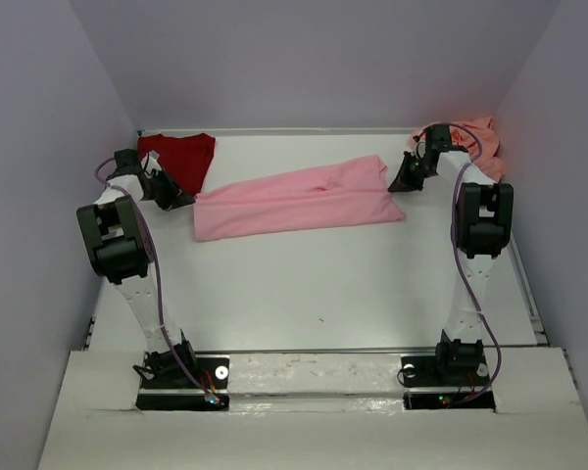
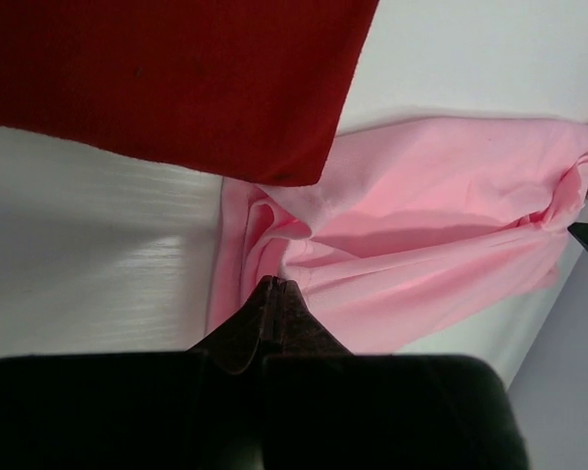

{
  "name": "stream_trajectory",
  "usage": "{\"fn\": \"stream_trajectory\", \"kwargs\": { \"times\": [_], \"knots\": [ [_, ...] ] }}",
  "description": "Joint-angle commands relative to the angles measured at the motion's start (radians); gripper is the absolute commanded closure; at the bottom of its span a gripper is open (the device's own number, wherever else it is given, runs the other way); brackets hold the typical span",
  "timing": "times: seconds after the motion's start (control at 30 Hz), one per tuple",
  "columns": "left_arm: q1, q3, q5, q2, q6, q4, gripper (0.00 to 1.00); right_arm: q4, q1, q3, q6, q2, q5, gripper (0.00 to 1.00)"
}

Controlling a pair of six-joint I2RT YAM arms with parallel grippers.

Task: Fold and stack the t-shirts
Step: Fold the tshirt

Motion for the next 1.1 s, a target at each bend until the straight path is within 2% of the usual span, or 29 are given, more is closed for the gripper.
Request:
{"fn": "stream_trajectory", "kwargs": {
  "times": [0.0,0.2,0.27,0.3,0.37,0.4,0.47,0.7,0.93,1.0,1.07],
  "knots": [
    [0.008,0.028,-0.018,0.025,0.016,0.02,0.98,0.032,-0.008,-0.001,-0.007,-0.026,0.017,1.0],
    [0.008,0.011,-0.019,0.042,0.017,0.033,0.91,0.032,-0.008,0.002,-0.007,-0.028,0.015,1.0],
    [0.008,0.01,-0.022,0.044,0.019,0.031,0.81,0.031,-0.008,0.003,-0.006,-0.026,0.015,1.0],
    [0.006,0.006,-0.027,0.041,0.022,0.029,0.61,0.029,-0.008,0.006,-0.006,-0.026,0.015,0.91],
    [0.006,0.0,-0.035,0.028,0.028,0.028,0.38,0.031,-0.008,0.006,-0.006,-0.029,0.011,0.63],
    [0.008,-0.003,-0.047,0.019,0.03,0.028,0.23,0.031,-0.008,0.008,-0.007,-0.031,0.008,0.48],
    [0.006,-0.012,-0.052,-0.014,0.036,0.034,0.12,0.032,-0.008,0.011,-0.01,-0.032,0.0,0.41],
    [0.008,-0.003,-0.018,-0.128,-0.023,0.117,0.12,0.029,-0.008,0.041,-0.019,-0.04,-0.002,0.4],
    [-0.002,0.065,0.105,-0.117,-0.036,0.12,0.18,0.011,-0.008,0.055,-0.024,-0.089,0.006,0.4],
    [-0.014,0.071,0.154,-0.104,-0.029,0.112,0.26,0.008,-0.008,0.04,-0.021,-0.113,-0.003,0.41],
    [-0.038,0.092,0.168,-0.07,-0.015,0.068,0.29,0.003,-0.008,0.016,-0.015,-0.159,-0.012,0.41]
  ]
}}
